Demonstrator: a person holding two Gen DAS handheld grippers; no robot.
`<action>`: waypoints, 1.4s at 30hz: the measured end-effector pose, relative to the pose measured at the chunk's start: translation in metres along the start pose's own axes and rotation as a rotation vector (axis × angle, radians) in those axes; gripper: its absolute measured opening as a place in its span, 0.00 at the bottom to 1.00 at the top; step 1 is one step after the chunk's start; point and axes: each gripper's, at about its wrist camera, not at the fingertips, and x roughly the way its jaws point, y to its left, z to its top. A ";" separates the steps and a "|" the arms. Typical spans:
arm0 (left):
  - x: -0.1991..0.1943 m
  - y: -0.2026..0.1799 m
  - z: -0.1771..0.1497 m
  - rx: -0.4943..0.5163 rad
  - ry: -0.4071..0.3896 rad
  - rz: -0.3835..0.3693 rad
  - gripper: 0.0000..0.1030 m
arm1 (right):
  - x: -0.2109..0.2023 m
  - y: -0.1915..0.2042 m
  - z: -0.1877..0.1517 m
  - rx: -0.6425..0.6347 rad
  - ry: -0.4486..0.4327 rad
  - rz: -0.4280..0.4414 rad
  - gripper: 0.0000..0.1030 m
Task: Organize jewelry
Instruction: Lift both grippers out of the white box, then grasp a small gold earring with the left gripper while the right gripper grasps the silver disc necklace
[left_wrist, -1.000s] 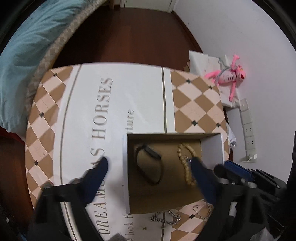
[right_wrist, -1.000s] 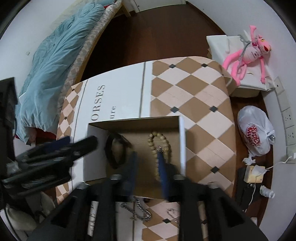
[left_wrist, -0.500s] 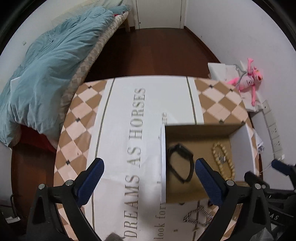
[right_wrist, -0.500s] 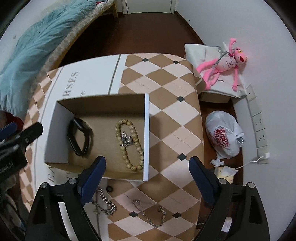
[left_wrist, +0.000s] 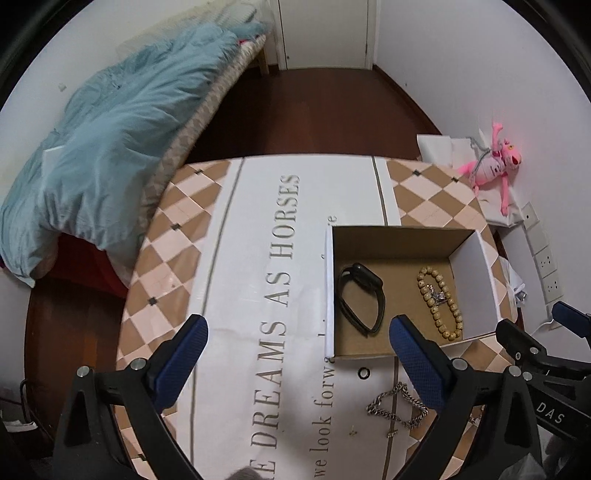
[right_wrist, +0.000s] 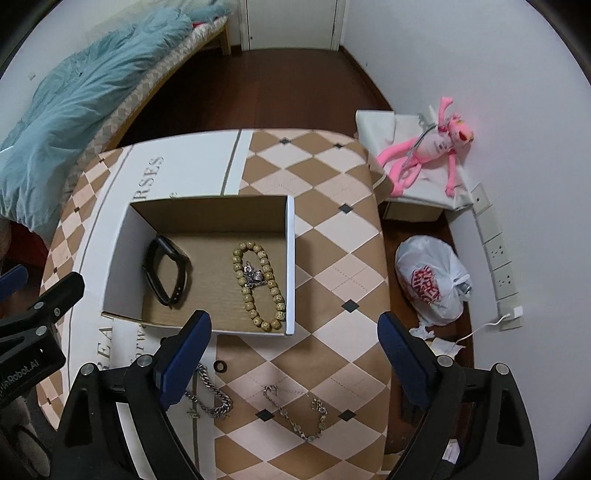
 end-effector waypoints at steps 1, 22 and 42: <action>-0.006 0.001 -0.001 -0.001 -0.011 0.000 0.98 | -0.005 0.000 -0.001 0.000 -0.011 -0.003 0.90; -0.102 0.017 -0.032 -0.046 -0.176 -0.016 0.98 | -0.125 0.000 -0.039 0.024 -0.225 0.033 0.90; 0.022 -0.001 -0.116 -0.019 0.067 0.032 0.98 | 0.047 -0.061 -0.120 0.204 0.095 0.003 0.82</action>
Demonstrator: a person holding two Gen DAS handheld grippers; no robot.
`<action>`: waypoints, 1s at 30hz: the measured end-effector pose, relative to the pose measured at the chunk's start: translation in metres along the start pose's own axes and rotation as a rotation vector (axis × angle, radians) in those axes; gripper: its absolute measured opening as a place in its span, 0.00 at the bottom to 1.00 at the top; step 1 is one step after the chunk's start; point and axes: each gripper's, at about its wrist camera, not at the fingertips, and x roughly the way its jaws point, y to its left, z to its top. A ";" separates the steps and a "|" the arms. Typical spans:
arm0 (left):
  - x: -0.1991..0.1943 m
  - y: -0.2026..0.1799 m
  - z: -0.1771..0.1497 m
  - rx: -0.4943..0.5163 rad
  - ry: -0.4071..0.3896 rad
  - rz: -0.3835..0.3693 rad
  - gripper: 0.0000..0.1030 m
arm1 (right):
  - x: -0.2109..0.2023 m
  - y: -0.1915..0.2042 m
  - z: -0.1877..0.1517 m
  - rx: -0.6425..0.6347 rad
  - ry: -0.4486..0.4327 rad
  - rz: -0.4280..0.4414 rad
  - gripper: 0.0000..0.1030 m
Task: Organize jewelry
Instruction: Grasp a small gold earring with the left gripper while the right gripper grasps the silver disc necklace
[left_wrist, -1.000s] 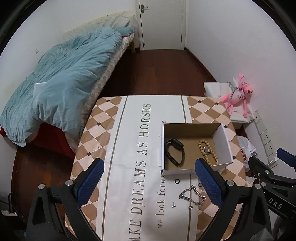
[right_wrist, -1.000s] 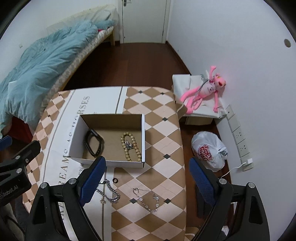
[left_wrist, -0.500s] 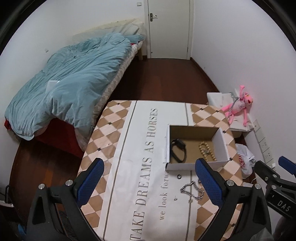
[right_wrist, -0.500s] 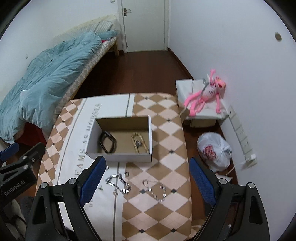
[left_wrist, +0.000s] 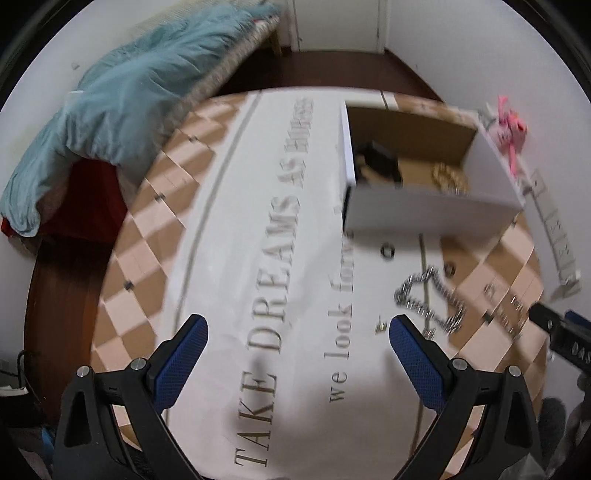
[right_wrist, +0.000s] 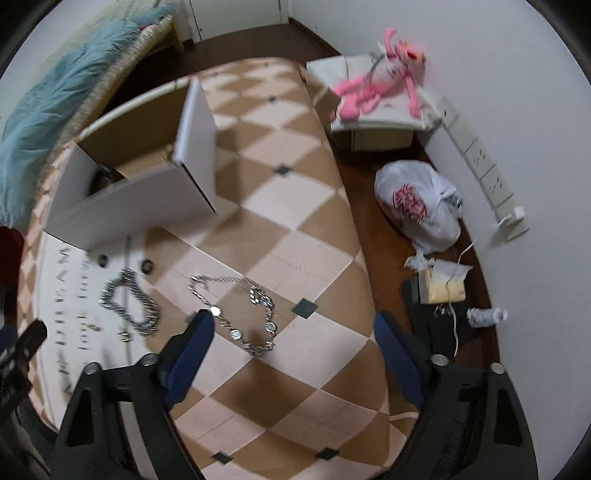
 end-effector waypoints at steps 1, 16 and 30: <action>0.006 -0.002 -0.003 0.010 0.014 0.003 0.98 | 0.006 0.000 -0.002 -0.003 0.008 -0.007 0.79; 0.029 -0.041 -0.010 0.080 0.034 -0.109 0.70 | 0.021 0.001 -0.012 -0.023 0.001 -0.024 0.56; 0.033 -0.045 -0.016 0.084 0.036 -0.152 0.08 | 0.015 0.002 -0.009 -0.025 -0.017 -0.036 0.08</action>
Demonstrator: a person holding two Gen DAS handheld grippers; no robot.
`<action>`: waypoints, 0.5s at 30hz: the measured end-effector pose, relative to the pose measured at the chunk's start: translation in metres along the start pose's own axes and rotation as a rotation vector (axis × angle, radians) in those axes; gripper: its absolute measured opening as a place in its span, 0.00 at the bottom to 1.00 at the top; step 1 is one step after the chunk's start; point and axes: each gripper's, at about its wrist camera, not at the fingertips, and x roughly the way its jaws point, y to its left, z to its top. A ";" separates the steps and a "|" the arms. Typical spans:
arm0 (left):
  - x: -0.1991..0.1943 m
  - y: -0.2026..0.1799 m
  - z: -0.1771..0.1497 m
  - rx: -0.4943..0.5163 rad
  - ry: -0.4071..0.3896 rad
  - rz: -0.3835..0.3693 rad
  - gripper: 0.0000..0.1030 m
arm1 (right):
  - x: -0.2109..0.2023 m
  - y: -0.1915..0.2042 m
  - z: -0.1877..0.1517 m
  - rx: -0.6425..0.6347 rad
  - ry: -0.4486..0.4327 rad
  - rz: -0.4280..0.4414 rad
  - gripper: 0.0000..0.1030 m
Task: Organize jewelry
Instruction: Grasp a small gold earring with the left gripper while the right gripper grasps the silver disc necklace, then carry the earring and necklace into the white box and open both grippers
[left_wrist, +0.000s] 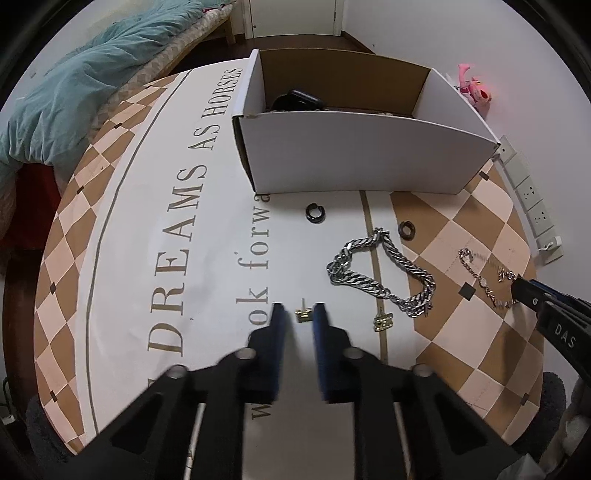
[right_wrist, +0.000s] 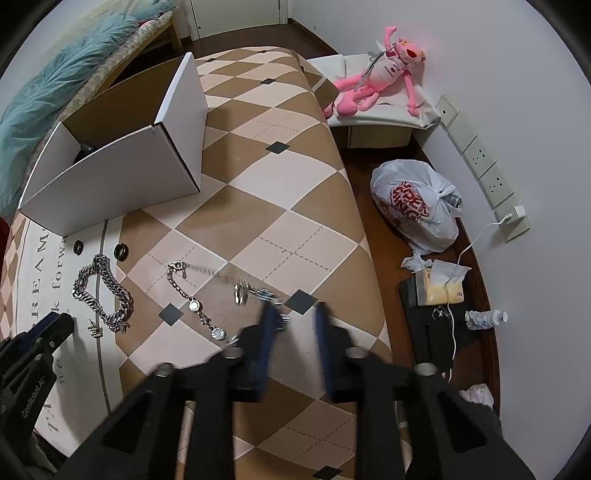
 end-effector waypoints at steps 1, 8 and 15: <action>0.000 0.000 -0.001 0.000 -0.003 -0.005 0.07 | 0.000 0.000 0.000 -0.002 0.000 0.001 0.06; -0.005 -0.002 -0.006 0.009 -0.004 -0.031 0.06 | -0.003 -0.001 -0.003 0.003 -0.005 0.043 0.06; -0.023 -0.001 -0.005 0.012 -0.026 -0.066 0.06 | -0.030 0.002 -0.003 0.010 -0.051 0.132 0.05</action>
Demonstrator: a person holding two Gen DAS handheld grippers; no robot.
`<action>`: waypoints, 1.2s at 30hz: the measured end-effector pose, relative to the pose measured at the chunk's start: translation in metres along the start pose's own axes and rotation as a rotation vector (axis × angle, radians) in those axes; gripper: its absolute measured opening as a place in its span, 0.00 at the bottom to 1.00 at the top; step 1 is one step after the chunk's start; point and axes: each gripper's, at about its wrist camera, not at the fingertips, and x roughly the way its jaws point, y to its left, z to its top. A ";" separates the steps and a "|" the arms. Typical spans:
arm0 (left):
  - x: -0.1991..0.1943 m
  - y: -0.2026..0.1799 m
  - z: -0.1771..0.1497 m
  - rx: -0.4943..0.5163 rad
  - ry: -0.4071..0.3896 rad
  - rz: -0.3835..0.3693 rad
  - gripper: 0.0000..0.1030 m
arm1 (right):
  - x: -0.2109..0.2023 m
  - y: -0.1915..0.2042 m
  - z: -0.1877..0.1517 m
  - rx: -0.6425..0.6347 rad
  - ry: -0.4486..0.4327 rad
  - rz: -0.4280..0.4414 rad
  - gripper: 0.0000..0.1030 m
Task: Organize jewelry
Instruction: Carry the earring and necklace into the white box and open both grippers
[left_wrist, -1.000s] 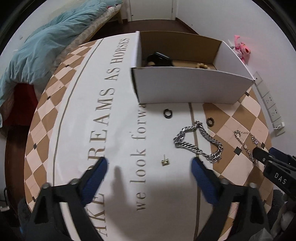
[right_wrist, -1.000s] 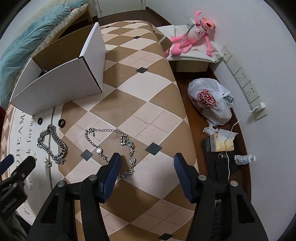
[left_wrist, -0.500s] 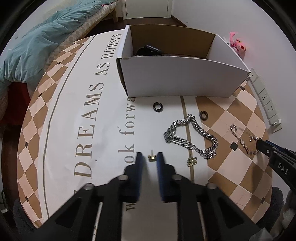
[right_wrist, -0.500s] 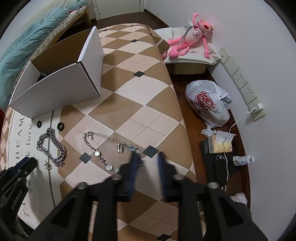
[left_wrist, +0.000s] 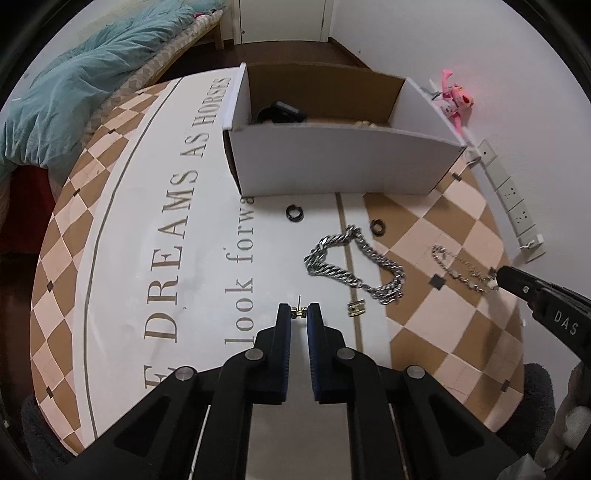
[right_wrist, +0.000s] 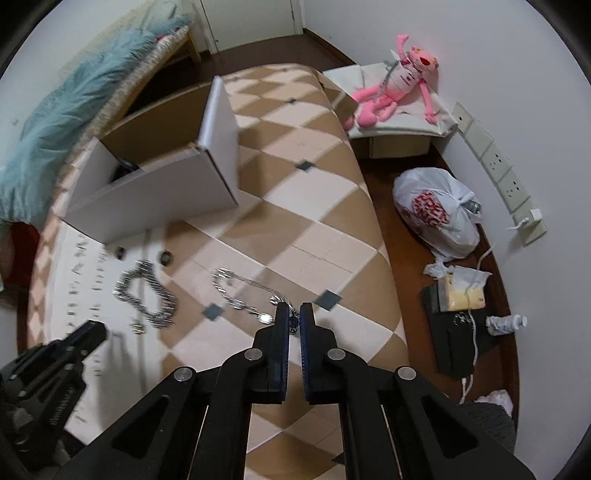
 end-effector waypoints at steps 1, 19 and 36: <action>-0.005 0.000 0.002 -0.002 -0.005 -0.011 0.06 | -0.007 0.002 0.003 -0.002 -0.010 0.020 0.05; -0.068 0.023 0.117 -0.032 -0.119 -0.161 0.06 | -0.117 0.060 0.110 -0.142 -0.188 0.233 0.05; 0.026 0.031 0.198 -0.050 0.093 -0.220 0.06 | 0.008 0.078 0.198 -0.130 0.021 0.150 0.06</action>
